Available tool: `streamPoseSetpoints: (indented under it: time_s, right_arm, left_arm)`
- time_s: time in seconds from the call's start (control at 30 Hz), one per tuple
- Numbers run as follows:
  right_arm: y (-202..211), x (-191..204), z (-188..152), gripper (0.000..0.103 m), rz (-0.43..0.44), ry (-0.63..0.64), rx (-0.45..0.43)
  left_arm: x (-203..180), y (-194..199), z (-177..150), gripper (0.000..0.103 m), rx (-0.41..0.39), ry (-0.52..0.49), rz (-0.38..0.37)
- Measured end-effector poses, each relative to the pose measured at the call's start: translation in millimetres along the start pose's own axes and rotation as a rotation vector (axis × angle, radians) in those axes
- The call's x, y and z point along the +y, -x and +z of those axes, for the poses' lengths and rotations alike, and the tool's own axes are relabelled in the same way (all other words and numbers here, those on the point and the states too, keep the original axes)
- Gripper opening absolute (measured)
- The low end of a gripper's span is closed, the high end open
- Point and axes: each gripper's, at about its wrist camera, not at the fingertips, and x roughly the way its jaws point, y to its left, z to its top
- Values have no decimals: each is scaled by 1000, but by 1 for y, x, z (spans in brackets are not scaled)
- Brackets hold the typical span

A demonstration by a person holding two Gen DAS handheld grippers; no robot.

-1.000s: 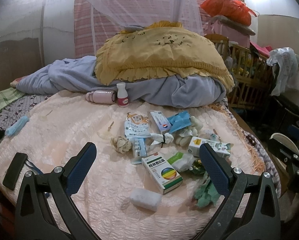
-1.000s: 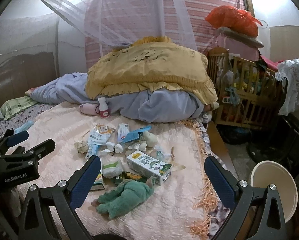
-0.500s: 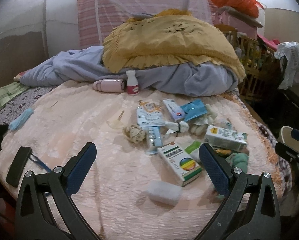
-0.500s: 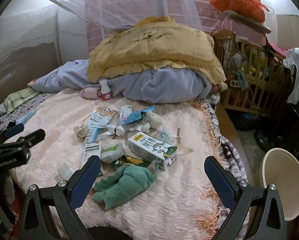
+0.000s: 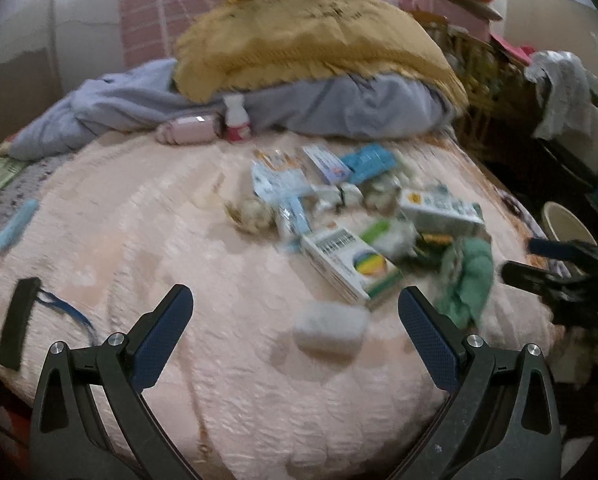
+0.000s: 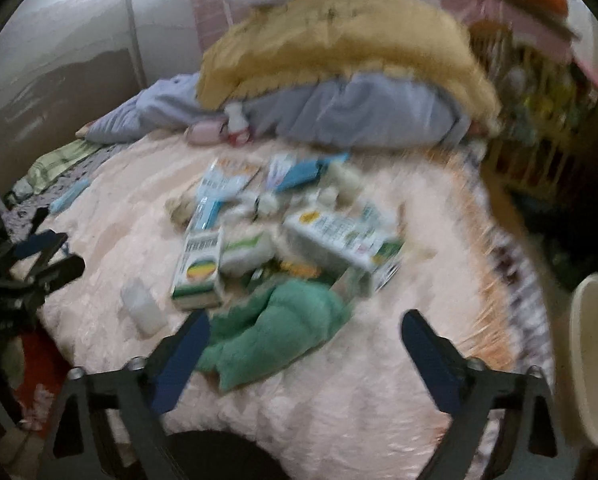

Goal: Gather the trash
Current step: 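Grasp the white sponge block with the left gripper while the right grasps the green towel, then carry the sponge block and green towel over the white bucket with both grippers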

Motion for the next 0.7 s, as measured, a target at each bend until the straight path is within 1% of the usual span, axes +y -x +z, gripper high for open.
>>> streamPoseSetpoints:
  time_s: [0.07, 0.23, 0.27, 0.3, 0.33, 0.37, 0.4, 0.43, 0.47, 0.5, 0.57, 0.63, 0.7]
  right_arm:
    - [-18, -7, -5, 84, 86, -60, 62]
    - [-49, -17, -5, 77, 217, -153, 143]
    - [-56, -18, -4, 73, 233, -164, 156]
    - [-60, -17, -4, 63, 236, -169, 165]
    - [-65, -18, -4, 55, 231, -170, 176]
    - [-71, -18, -5, 50, 232, -172, 184]
    - [-73, -20, -6, 48, 245, -184, 186]
    - [-72, -21, -7, 47, 254, -192, 183]
    - [-71, -23, -8, 44, 256, -197, 177]
    - [-69, -24, -9, 42, 261, -201, 170]
    - [-58, -27, -9, 40, 260, -204, 141]
    - [-43, -29, -9, 40, 254, -191, 107]
    - [-27, -33, -6, 39, 256, -186, 72]
  left_arm:
    - [-4, -7, -4, 102, 19, -6, -20]
    - [-12, -33, -6, 102, 51, -19, -23]
    - [-12, -39, -7, 101, 59, -16, -29]
    - [-12, -44, -7, 99, 67, -15, -37]
    - [-13, -50, -8, 91, 80, -15, -44]
    - [-14, -58, -9, 79, 109, -19, -52]
    - [-15, -65, -9, 72, 132, -21, -64]
    - [-14, -72, -11, 54, 157, -18, -78]
    - [-13, -79, -13, 46, 190, -8, -94]
    - [-11, -81, -14, 46, 197, 8, -103]
    - [-9, -76, -12, 38, 186, 16, -109]
    - [-12, -71, -9, 34, 182, 8, -119]
    - [-16, -61, -2, 33, 177, 3, -143]
